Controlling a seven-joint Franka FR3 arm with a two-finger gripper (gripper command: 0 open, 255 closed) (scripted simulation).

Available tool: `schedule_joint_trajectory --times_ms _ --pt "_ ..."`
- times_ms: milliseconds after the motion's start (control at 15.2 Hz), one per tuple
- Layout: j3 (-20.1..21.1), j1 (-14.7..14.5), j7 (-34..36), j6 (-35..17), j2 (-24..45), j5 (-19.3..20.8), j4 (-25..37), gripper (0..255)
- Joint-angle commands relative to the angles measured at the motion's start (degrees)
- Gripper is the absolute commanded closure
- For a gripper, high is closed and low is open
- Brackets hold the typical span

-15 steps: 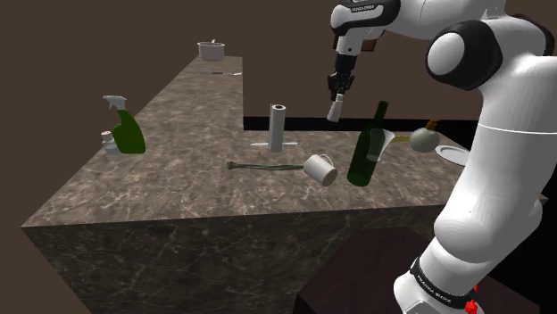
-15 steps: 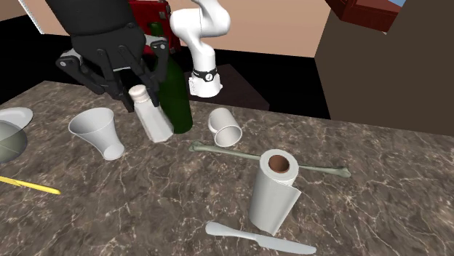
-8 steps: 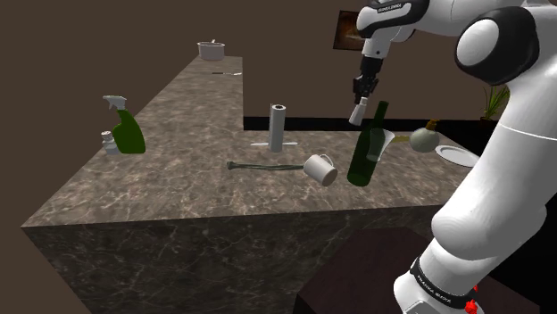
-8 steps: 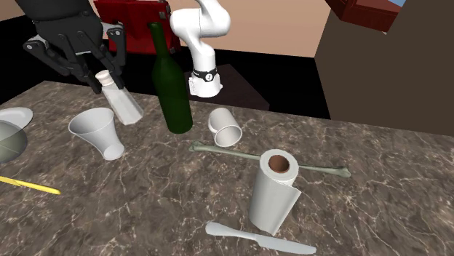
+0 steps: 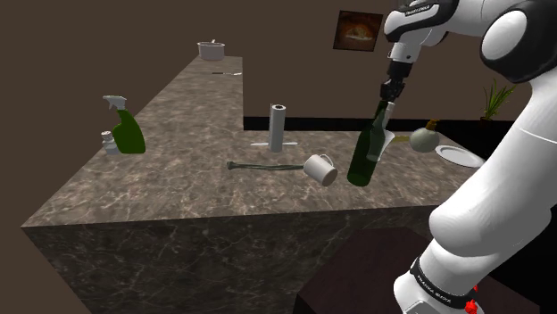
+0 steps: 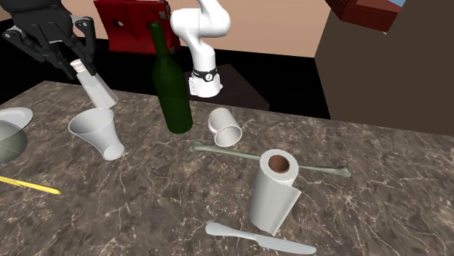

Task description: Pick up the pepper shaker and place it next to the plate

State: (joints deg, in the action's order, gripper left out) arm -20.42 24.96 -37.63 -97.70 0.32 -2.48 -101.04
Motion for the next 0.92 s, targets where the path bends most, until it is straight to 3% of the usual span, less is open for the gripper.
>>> schedule_joint_trajectory --times_ms 0,858 --pt "-1.30 1.31 -2.58 0.29 -1.18 0.59 -0.92 255" --pt "-10.41 9.78 -19.90 0.92 -1.42 2.07 -0.91 255"
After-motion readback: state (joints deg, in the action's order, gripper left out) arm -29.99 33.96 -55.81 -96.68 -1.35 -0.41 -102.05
